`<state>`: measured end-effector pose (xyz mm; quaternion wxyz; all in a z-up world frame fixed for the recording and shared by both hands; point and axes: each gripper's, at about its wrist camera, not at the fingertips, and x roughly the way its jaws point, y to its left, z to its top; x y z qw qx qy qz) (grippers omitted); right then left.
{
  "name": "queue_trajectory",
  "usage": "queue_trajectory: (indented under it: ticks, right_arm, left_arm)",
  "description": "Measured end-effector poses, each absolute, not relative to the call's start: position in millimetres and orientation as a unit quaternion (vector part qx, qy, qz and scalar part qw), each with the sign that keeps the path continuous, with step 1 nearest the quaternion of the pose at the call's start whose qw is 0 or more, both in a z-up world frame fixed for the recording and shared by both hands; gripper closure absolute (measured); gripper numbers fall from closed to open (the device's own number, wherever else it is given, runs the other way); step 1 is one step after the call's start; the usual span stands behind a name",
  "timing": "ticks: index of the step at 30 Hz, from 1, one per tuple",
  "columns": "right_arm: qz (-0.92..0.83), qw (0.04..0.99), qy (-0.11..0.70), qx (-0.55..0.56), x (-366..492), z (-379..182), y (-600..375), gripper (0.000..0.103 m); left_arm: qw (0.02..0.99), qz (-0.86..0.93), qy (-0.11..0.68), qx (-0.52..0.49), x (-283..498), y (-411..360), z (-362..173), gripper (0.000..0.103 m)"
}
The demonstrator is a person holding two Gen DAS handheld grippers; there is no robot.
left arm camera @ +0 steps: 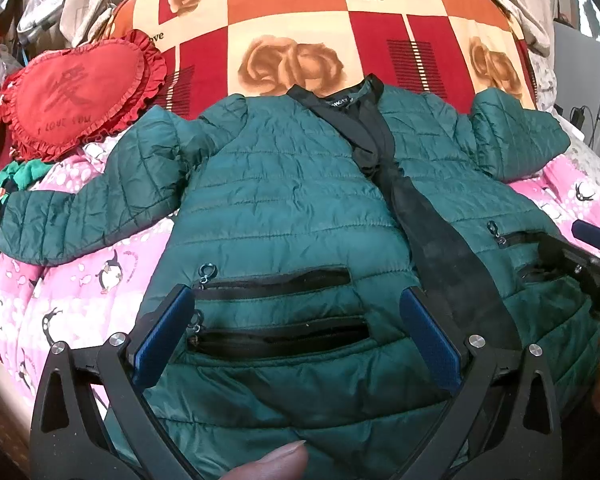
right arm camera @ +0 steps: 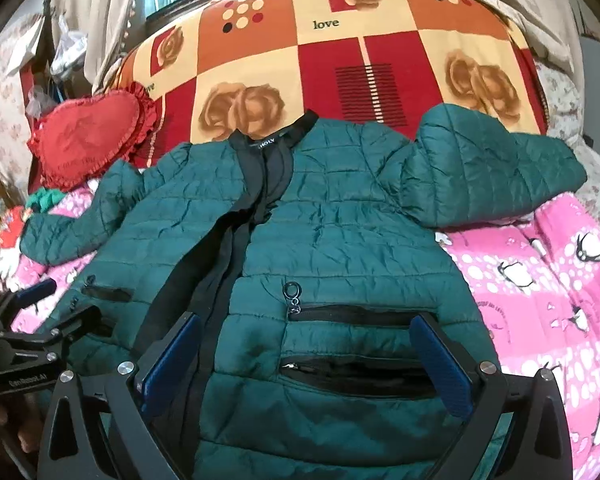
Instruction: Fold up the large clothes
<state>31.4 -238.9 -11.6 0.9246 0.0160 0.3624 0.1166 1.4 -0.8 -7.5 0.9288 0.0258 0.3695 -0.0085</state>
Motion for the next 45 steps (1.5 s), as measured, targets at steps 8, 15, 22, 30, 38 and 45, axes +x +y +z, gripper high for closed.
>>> queue_trajectory:
  ticks: [8, 15, 22, 30, 38, 45]
  right_arm:
    - [0.112, 0.922, 0.370, 0.015, 33.4, -13.8, -240.3, 0.000]
    - [0.107, 0.922, 0.371, 0.011, 32.1, -14.2, -239.9, 0.000]
    - [0.105, 0.923, 0.371, 0.011, 32.2, -13.1, -241.1, 0.000]
    - [0.100, 0.923, 0.371, 0.009, 33.1, -13.5, -242.3, 0.000]
    - [0.101, 0.923, 0.371, 0.010, 32.9, -13.3, -241.9, 0.000]
    - [0.099, 0.923, 0.371, 0.004, 33.1, -13.8, -238.3, 0.000]
  left_arm:
    - [0.929, -0.014, 0.368, 0.021, 1.1, -2.5, -8.7, 0.000]
    - [0.938, -0.022, 0.347, 0.013, -4.4, -3.1, -2.5, 0.000]
    - [0.950, -0.038, 0.309, -0.016, -7.7, 2.6, 10.0, 0.000]
    - [0.938, -0.045, 0.342, 0.003, -3.2, -1.9, 3.0, 0.000]
    - [0.937, -0.051, 0.346, 0.002, -3.3, -3.8, 0.9, 0.000]
    - [0.934, -0.047, 0.354, 0.003, -2.2, -5.2, -3.4, 0.000]
